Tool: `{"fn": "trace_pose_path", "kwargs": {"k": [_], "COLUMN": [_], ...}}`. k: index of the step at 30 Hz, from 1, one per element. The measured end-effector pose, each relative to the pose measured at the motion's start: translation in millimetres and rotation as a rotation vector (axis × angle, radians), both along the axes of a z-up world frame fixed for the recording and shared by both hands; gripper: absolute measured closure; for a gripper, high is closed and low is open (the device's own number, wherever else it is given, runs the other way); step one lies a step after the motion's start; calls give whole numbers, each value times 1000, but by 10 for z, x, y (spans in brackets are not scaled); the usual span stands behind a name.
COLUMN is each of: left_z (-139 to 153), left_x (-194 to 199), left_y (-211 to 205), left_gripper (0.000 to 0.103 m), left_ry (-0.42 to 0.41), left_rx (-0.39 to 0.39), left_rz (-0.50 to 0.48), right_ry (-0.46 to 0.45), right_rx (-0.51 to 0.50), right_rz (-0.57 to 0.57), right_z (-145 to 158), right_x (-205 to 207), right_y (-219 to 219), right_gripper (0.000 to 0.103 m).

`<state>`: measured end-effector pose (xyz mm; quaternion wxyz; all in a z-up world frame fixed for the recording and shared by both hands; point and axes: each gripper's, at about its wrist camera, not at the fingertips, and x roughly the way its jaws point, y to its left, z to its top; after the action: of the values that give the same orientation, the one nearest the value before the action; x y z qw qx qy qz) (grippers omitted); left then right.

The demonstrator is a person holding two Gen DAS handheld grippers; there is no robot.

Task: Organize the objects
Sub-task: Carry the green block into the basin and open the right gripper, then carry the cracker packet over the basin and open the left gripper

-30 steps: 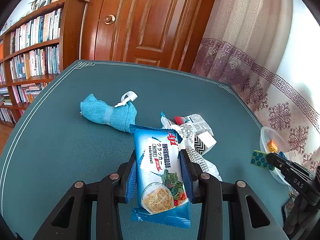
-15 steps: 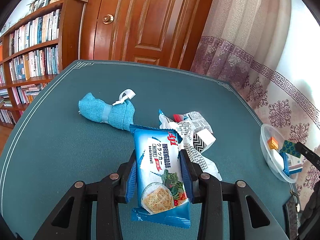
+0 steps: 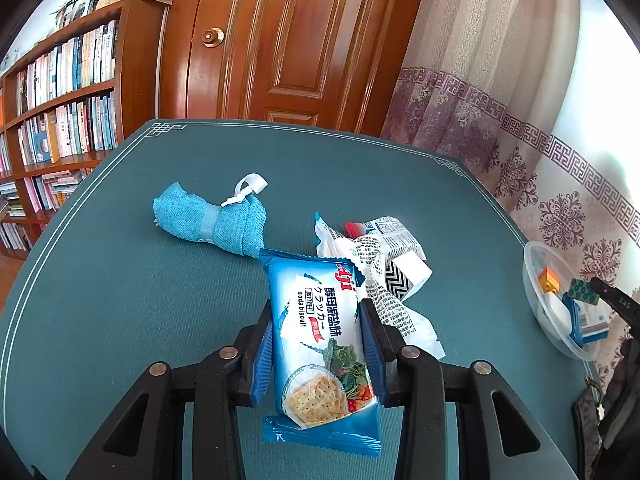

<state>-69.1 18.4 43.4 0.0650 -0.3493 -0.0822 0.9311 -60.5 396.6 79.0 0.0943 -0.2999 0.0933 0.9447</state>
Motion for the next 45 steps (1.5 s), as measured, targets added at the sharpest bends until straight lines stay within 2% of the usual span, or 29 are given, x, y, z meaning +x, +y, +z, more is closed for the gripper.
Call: {"fn": "trace_pose_path", "kwargs": {"k": [3, 21, 35, 45], "left_z": [-3, 98, 319, 412], "left_x": [3, 98, 41, -134], "left_y": [5, 368, 1285, 2021], "left_gripper": [62, 62, 62, 62], "left_ry": [-2, -2, 16, 15], "left_rx": [-4, -37, -72, -68], "left_rz": [0, -77, -273, -428], "right_ry": [-11, -27, -36, -21], "right_rx": [-33, -32, -53, -79], "right_rz": [5, 111, 204, 217], "right_z": [-41, -163, -236, -226], "right_x": [11, 677, 941, 1025], "right_y": [35, -104, -93, 103], "right_gripper": [86, 86, 84, 79]}}
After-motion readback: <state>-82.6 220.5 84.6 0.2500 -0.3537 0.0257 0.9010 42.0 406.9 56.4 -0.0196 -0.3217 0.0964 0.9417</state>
